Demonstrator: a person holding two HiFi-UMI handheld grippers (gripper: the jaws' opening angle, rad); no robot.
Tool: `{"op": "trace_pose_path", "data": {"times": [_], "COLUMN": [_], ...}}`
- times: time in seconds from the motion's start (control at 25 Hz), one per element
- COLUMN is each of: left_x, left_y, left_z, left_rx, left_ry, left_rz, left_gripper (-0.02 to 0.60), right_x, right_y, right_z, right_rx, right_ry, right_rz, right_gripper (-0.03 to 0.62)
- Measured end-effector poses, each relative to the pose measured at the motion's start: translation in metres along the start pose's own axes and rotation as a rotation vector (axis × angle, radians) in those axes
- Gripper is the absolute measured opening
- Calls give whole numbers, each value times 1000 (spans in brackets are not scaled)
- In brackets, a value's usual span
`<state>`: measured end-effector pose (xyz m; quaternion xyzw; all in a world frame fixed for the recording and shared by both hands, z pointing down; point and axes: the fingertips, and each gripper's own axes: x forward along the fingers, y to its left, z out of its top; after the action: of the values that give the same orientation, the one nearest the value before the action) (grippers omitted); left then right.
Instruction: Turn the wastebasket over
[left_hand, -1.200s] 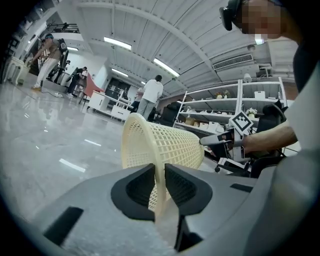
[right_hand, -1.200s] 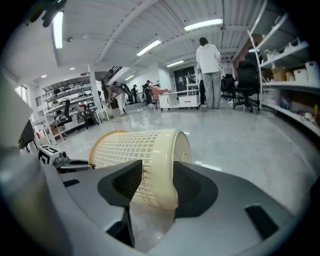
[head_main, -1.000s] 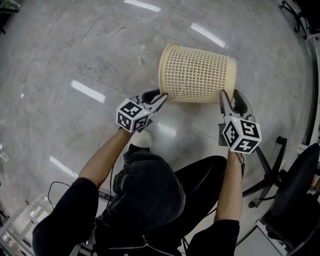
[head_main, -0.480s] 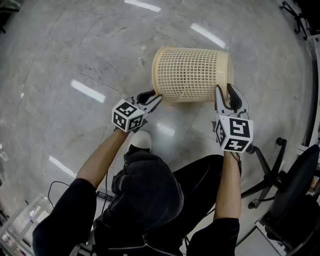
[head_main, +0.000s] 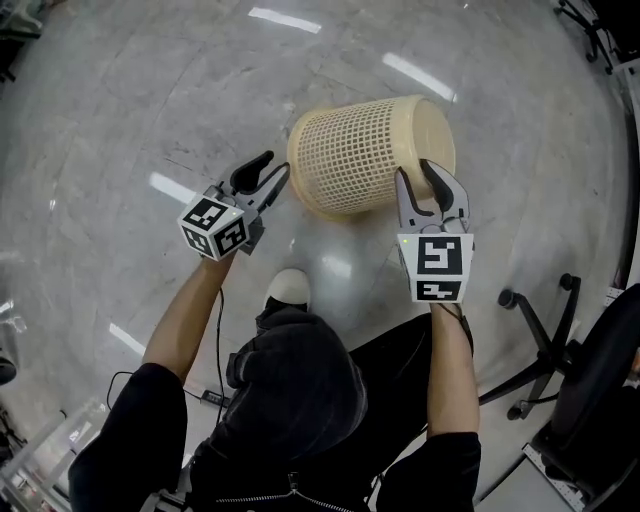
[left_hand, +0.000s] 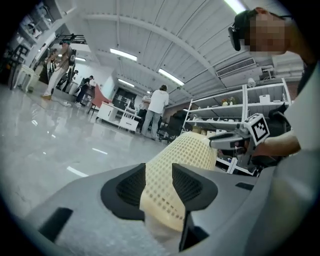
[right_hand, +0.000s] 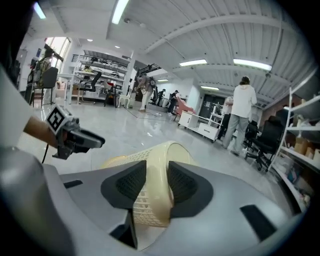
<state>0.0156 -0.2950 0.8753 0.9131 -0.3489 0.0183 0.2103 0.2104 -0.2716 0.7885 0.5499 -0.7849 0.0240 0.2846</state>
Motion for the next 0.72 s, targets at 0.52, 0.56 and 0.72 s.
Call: {"op": "trace_pose_path", "data": {"times": [0.52, 0.56, 0.72], "left_x": [29, 28, 25], "left_y": [-45, -44, -36], "left_z": [36, 31, 20], "left_rx": [22, 19, 17], "left_ry": [21, 28, 48], "left_rz": [-102, -102, -89], "left_gripper": [198, 198, 198], "right_x": [38, 38, 41], "right_y": [98, 97, 97], "right_z": [-26, -27, -25], "right_rx": [-322, -317, -319], "right_ry": [116, 112, 126], "right_rz": [152, 148, 162], "right_gripper": [87, 86, 87]}}
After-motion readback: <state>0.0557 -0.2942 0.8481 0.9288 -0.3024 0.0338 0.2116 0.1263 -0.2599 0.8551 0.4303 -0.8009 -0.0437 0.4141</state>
